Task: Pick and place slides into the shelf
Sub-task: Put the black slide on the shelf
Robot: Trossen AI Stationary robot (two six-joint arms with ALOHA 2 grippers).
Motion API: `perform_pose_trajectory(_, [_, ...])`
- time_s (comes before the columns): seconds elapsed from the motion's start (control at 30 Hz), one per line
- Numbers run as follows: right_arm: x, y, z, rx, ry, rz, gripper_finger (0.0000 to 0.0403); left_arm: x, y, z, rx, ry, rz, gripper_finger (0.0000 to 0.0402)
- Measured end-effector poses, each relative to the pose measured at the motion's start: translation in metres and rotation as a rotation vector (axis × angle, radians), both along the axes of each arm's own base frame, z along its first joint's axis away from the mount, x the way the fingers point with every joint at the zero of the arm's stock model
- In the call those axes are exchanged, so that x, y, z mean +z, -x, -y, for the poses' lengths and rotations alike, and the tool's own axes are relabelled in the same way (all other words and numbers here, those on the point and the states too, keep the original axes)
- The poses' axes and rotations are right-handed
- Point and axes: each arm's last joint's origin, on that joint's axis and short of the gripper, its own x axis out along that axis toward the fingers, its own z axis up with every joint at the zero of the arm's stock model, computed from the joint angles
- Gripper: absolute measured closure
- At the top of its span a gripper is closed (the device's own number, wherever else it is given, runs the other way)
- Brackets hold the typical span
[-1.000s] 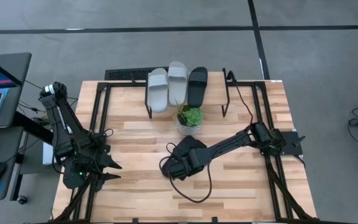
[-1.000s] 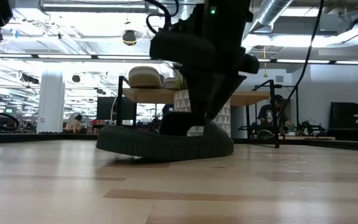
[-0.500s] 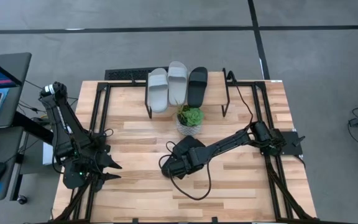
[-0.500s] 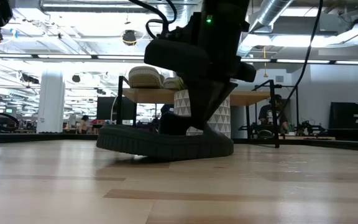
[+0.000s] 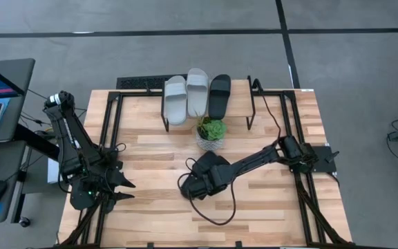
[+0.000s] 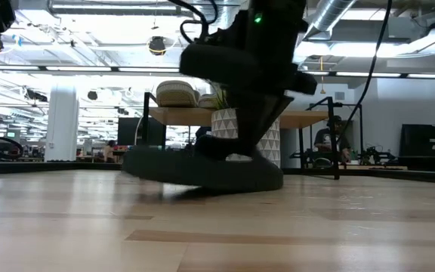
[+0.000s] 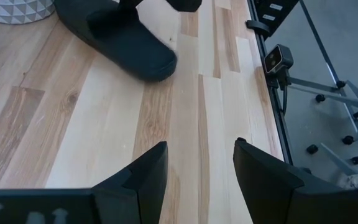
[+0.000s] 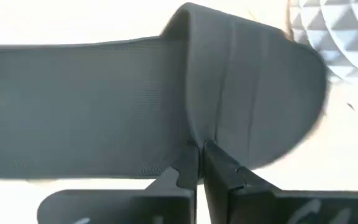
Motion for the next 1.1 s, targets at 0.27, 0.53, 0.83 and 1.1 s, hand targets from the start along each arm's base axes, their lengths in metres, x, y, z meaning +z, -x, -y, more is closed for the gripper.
perform_pose_trajectory(0.27, [0.021,0.011,-0.016,0.035,0.028,-0.078,0.0402,0.0,0.0,0.0,0.0,0.0,0.001,0.023])
perform_pose_trajectory(0.53, [0.051,0.025,-0.045,0.084,0.038,-0.092,0.0402,0.0,0.0,0.0,0.005,0.005,0.0,0.023])
perform_pose_trajectory(0.83, [0.093,0.053,-0.081,0.12,0.071,-0.055,0.0403,0.001,-0.001,-0.001,0.043,0.018,0.023,0.023])
perform_pose_trajectory(1.1, [0.112,0.065,-0.088,0.2,0.103,-0.007,0.0402,0.004,-0.003,0.0,0.1,0.023,0.099,0.023])
